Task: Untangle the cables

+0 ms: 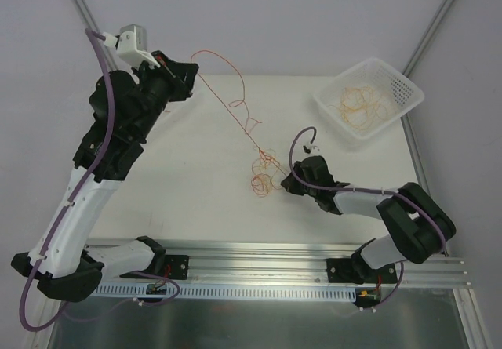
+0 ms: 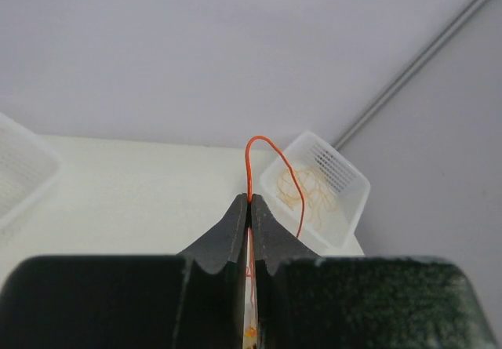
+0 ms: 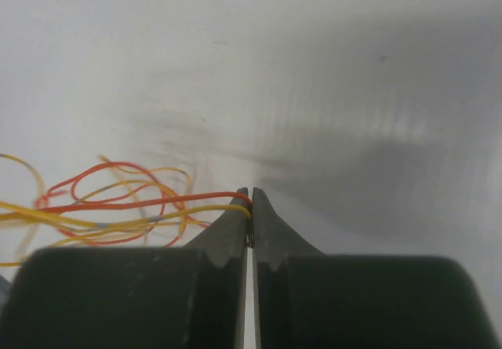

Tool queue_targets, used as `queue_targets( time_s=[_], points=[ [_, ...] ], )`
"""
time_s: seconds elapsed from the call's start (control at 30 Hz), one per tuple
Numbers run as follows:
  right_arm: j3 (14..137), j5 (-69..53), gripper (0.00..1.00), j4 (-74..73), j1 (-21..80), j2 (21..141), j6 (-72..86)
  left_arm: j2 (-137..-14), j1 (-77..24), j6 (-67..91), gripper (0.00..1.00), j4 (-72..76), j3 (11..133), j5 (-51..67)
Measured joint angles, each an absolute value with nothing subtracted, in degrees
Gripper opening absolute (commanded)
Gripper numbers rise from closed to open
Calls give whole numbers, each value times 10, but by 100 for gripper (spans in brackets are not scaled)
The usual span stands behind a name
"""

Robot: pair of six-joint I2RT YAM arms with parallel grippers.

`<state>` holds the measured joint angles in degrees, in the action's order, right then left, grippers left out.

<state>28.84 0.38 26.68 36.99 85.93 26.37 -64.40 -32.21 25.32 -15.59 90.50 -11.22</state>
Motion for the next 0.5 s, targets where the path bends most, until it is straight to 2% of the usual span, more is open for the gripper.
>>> queue_targets(
  time_s=[0.23, 0.5],
  points=[
    [279, 67, 1, 122, 344, 740, 261, -640, -261, 200, 0, -176, 932, -136],
    [280, 104, 1, -46, 255, 605, 255, -659, -175, 158, 0, -223, 931, -145]
  ],
)
